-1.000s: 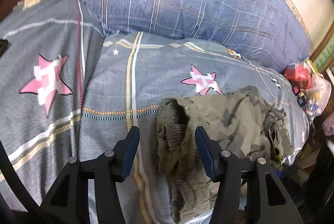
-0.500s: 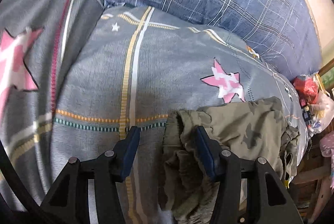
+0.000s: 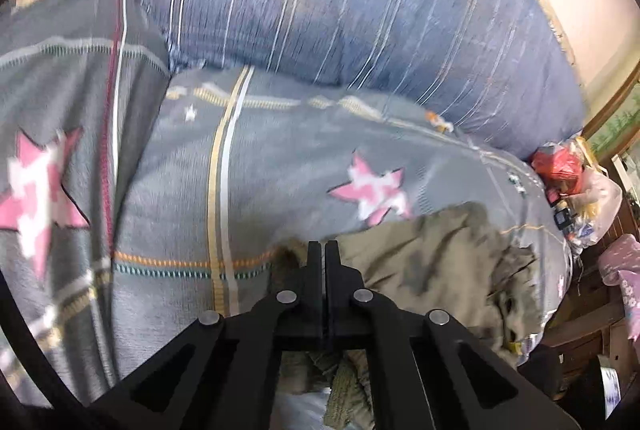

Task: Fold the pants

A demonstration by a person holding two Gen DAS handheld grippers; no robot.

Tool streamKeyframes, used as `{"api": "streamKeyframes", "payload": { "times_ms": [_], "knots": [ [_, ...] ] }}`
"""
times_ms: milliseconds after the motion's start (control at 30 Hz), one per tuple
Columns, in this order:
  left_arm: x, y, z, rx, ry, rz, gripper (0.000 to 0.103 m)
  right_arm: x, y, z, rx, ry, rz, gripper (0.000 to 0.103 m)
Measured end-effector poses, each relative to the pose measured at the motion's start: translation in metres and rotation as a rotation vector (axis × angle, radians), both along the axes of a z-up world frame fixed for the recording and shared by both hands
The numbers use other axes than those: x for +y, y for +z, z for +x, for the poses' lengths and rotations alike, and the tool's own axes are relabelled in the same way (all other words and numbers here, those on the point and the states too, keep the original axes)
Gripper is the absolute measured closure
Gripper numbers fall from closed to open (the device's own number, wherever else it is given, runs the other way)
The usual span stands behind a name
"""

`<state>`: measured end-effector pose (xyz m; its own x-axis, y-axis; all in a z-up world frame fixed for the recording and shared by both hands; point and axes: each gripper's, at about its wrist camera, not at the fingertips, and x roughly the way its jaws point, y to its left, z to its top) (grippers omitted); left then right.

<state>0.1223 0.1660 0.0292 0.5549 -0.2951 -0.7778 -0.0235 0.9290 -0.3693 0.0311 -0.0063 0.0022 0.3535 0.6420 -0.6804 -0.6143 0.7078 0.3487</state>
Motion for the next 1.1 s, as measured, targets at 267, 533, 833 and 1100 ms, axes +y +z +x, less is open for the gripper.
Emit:
{"api": "streamKeyframes", "payload": {
  "times_ms": [267,533,833,1100],
  "knots": [
    [0.014,0.003,-0.016,0.032,0.064,0.032,0.099,-0.016,0.009,0.013,0.026,-0.04,0.053,0.068],
    [0.043,-0.027,-0.025,0.103,0.109,-0.066,0.091,-0.031,0.062,0.059,-0.032,-0.166,0.2,0.068],
    [0.054,-0.045,-0.019,0.153,0.105,-0.132,0.091,0.038,-0.012,0.073,0.054,-0.127,0.051,0.067],
    [0.051,-0.029,0.018,0.109,0.007,-0.089,0.052,0.055,-0.019,0.06,0.001,-0.072,0.015,0.041]
  ]
}}
